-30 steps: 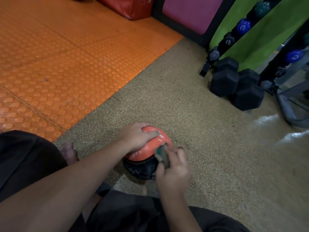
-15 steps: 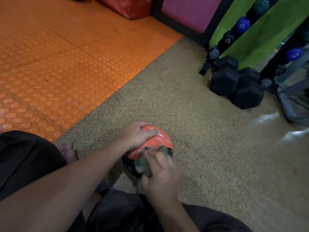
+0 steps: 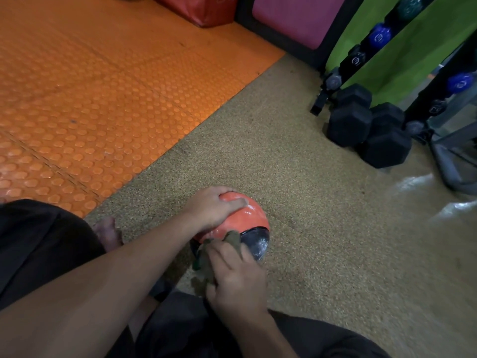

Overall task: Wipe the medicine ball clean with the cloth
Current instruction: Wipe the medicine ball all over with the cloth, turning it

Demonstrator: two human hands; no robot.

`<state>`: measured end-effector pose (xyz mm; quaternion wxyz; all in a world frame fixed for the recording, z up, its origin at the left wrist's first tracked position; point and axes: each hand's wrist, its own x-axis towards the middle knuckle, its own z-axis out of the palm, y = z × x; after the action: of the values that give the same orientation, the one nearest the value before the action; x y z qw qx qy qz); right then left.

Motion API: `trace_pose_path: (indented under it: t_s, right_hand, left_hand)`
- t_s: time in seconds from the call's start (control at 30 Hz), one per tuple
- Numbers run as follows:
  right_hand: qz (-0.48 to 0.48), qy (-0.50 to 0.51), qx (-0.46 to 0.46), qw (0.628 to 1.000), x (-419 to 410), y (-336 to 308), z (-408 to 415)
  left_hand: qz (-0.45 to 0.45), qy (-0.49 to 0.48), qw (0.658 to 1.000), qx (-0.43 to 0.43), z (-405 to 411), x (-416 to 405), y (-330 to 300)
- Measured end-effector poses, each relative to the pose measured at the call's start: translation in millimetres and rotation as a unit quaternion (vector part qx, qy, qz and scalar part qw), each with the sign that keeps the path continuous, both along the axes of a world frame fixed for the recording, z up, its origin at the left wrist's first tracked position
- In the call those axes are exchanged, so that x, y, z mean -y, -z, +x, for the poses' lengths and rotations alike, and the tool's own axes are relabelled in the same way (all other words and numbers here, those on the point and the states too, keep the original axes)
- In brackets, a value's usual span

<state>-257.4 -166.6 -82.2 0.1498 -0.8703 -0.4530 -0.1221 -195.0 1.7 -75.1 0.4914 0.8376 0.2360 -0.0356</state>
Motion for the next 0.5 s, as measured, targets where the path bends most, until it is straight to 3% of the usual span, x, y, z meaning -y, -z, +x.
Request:
trace_pose_path:
  t_s: [0.1, 0.17, 0.2, 0.27, 0.3, 0.33, 0.37, 0.43, 0.5]
  right_hand:
    - [0.094, 0.063, 0.007, 0.994, 8.5, -8.0, 25.4]
    - [0.14, 0.212, -0.052, 0.966, 26.9, -5.2, 50.9]
    - [0.182, 0.312, -0.124, 0.924, 36.7, 3.7, 66.6]
    - [0.331, 0.45, -0.331, 0.761, 40.1, 13.7, 85.4]
    - [0.375, 0.47, -0.387, 0.699, 39.7, 20.0, 88.0]
    - [0.387, 0.468, -0.401, 0.686, 35.4, 23.8, 85.4]
    - [0.386, 0.457, -0.375, 0.708, 28.4, 24.0, 80.7]
    - [0.356, 0.397, -0.253, 0.808, 17.3, 12.9, 61.0]
    - [0.306, 0.245, -0.134, 0.91, 13.7, -3.3, 39.7]
  left_hand:
    - [-0.014, -0.012, 1.0, 0.008, -3.1, -2.8, 2.8]
    - [-0.017, -0.001, 1.0, -0.002, -3.9, -4.8, 2.7]
    - [-0.016, 0.006, 1.0, -0.01, -4.2, -5.1, 2.4]
    - [-0.004, 0.013, 1.0, -0.019, -3.2, -4.6, 1.9]
    - [0.005, 0.013, 1.0, -0.019, -3.0, -3.5, 0.8]
    - [0.015, 0.012, 1.0, -0.018, -3.1, -2.5, 0.0]
    - [0.02, 0.011, 1.0, -0.017, -3.1, -2.2, 0.2]
    - [0.011, 0.007, 1.0, -0.018, -3.1, -3.8, 2.4]
    - [-0.009, -0.005, 1.0, -0.011, -2.9, -6.6, 4.8]
